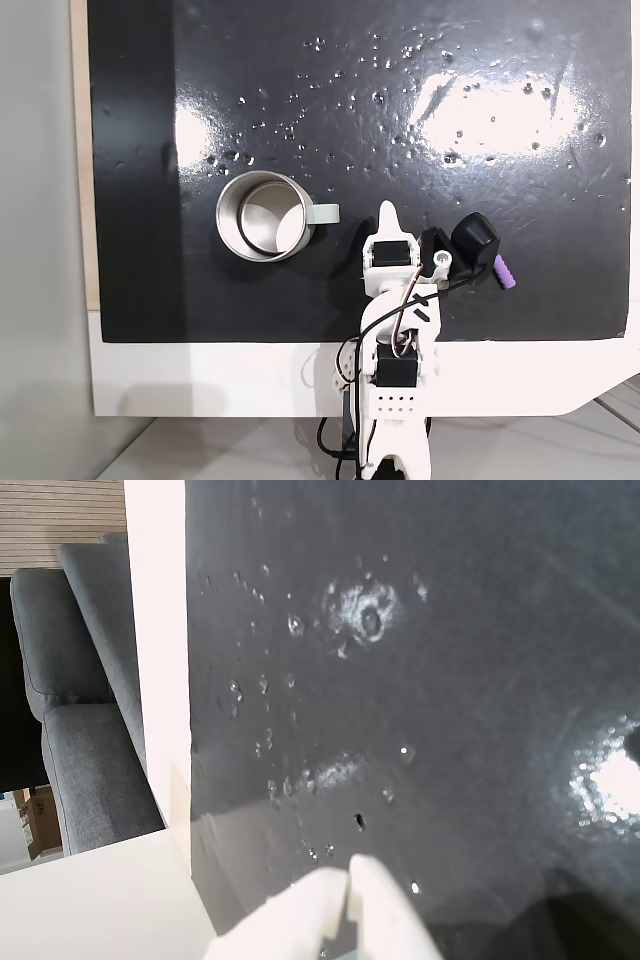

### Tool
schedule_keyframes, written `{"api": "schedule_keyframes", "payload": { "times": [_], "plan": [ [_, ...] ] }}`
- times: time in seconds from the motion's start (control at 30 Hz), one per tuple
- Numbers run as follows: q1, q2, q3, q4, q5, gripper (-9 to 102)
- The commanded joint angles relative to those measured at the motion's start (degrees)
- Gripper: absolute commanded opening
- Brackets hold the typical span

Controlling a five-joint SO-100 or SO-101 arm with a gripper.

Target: Grasp a pengrip and put it in the cup.

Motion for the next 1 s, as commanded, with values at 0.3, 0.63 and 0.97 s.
{"api": "schedule_keyframes", "payload": {
  "times": [0.3, 0.63, 0.97],
  "plan": [
    [6.15, -5.98, -14.24, 5.62, -4.22, 0],
    [18.37, -33.57, -41.57, 9.93, -2.02, 0],
    [31.99, -65.92, -76.03, 30.15, 5.54, 0]
  ]
}}
